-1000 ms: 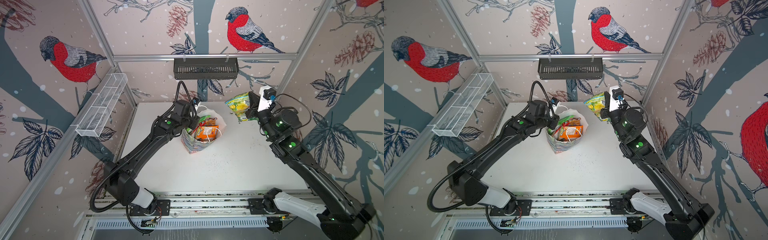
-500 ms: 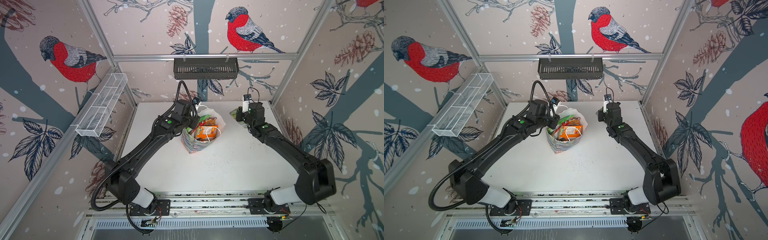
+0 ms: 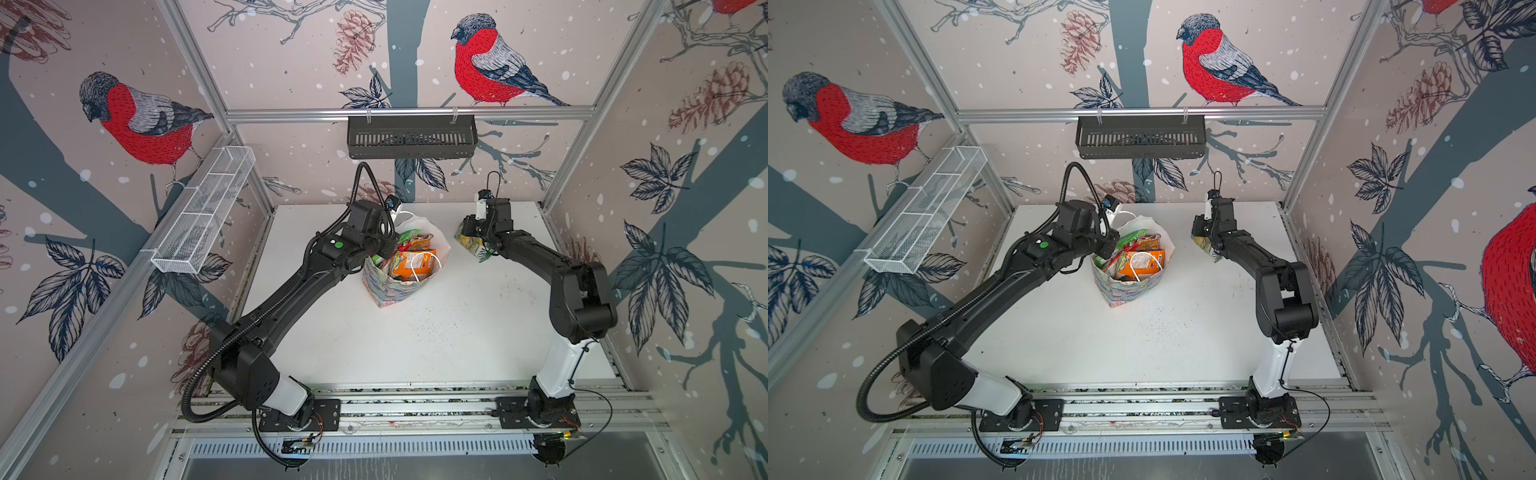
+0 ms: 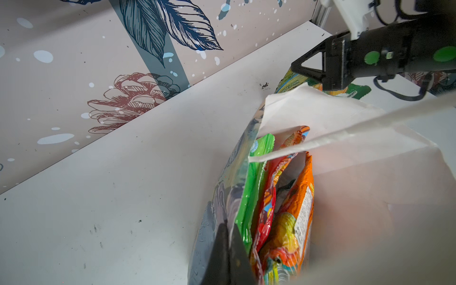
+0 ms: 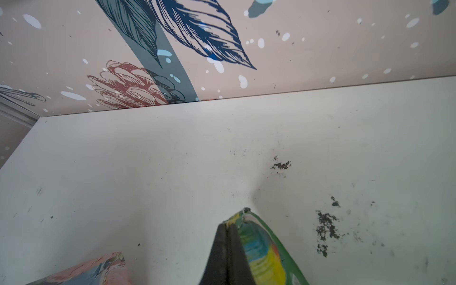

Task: Take the snacks out of the paper bag
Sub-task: Place the snack at the top-center of the table.

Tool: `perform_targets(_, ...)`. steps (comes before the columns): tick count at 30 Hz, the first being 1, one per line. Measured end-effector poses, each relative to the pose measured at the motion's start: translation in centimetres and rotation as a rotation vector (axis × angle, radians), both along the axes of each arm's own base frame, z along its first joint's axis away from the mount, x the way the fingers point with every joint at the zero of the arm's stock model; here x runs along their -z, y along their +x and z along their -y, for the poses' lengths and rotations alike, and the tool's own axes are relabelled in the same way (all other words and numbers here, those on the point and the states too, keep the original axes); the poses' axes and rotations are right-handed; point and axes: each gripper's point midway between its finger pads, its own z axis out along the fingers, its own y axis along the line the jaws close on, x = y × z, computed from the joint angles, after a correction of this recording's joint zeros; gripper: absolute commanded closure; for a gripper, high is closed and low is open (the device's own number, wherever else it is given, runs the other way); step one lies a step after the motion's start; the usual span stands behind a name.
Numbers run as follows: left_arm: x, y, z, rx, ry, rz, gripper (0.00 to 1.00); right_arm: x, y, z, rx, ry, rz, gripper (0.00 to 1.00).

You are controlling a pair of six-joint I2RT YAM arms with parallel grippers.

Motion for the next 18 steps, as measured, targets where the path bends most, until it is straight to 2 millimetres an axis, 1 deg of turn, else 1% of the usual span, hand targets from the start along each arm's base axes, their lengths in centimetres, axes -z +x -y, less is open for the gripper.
perform_targets(3, -0.1, -0.1, -0.1, 0.000, -0.002, 0.002, 1.00, 1.8, 0.6, 0.2, 0.012, 0.004, -0.053, 1.00)
perform_targets(10, -0.2, -0.2, -0.1, 0.000, -0.003, 0.004, 1.00, 4.2, 0.6, 1.6, 0.054, -0.018, -0.113, 0.98)
perform_targets(12, -0.3, -0.2, -0.2, 0.000, -0.004, 0.005, 1.00, 4.5, 0.4, 1.7, 0.055, -0.019, -0.127, 0.96)
perform_targets(14, -0.3, -0.2, -0.2, 0.000, -0.004, 0.005, 1.00, 4.5, 0.3, 1.6, 0.043, -0.009, -0.132, 0.99)
perform_targets(18, -0.3, -0.2, -0.2, 0.000, -0.004, 0.006, 1.00, 4.8, -0.3, 0.7, 0.007, 0.014, -0.149, 1.00)
